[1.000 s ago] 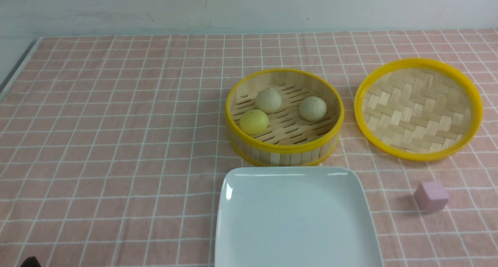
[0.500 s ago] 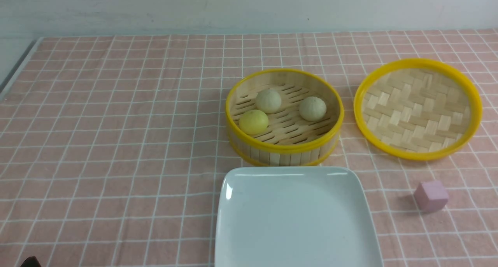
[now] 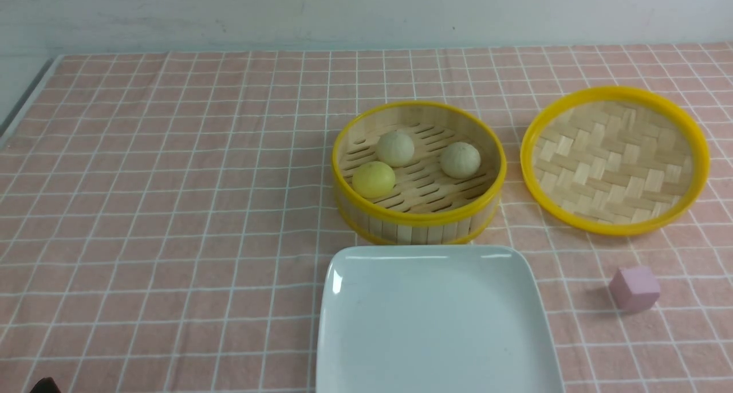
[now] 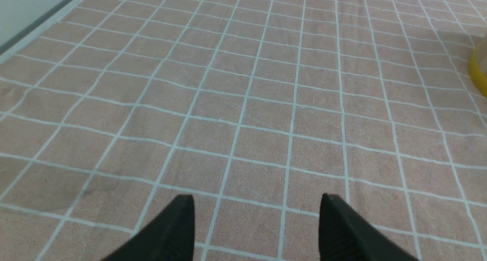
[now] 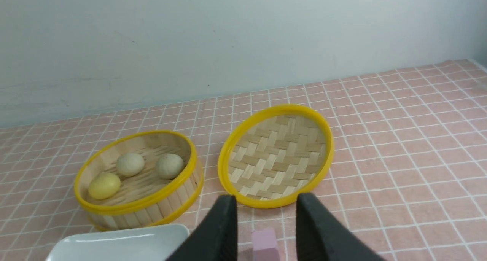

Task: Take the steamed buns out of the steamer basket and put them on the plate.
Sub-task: Use the right arm to grab the steamed stuffed bun that is closest to it

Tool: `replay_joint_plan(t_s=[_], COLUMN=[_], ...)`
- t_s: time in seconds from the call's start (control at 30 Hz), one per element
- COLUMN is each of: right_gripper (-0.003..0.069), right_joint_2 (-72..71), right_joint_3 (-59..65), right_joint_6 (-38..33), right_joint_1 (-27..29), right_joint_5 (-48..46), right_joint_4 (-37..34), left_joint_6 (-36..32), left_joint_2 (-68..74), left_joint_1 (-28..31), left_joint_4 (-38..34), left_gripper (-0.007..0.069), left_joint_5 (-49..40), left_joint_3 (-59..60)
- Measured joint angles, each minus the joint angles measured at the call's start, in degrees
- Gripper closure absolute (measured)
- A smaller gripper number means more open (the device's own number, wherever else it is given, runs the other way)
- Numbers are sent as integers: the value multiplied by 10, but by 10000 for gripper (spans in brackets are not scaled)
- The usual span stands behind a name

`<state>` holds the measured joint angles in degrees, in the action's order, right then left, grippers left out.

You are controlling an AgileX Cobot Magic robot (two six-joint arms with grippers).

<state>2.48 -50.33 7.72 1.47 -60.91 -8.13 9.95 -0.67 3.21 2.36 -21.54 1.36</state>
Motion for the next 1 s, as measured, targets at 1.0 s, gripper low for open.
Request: replay_joint_plan(t_s=[1.0], right_gripper=[419], right_joint_2=[0], right_joint_3=[0], right_joint_6=[-6], right_joint_1=[0], right_joint_5=[-31], right_joint_4=[-101], left_joint_6=[125], left_joint_2=[0], left_joint_1=[0], left_joint_4=[-68], left_gripper=[175], left_joint_5=[104], left_joint_3=[2])
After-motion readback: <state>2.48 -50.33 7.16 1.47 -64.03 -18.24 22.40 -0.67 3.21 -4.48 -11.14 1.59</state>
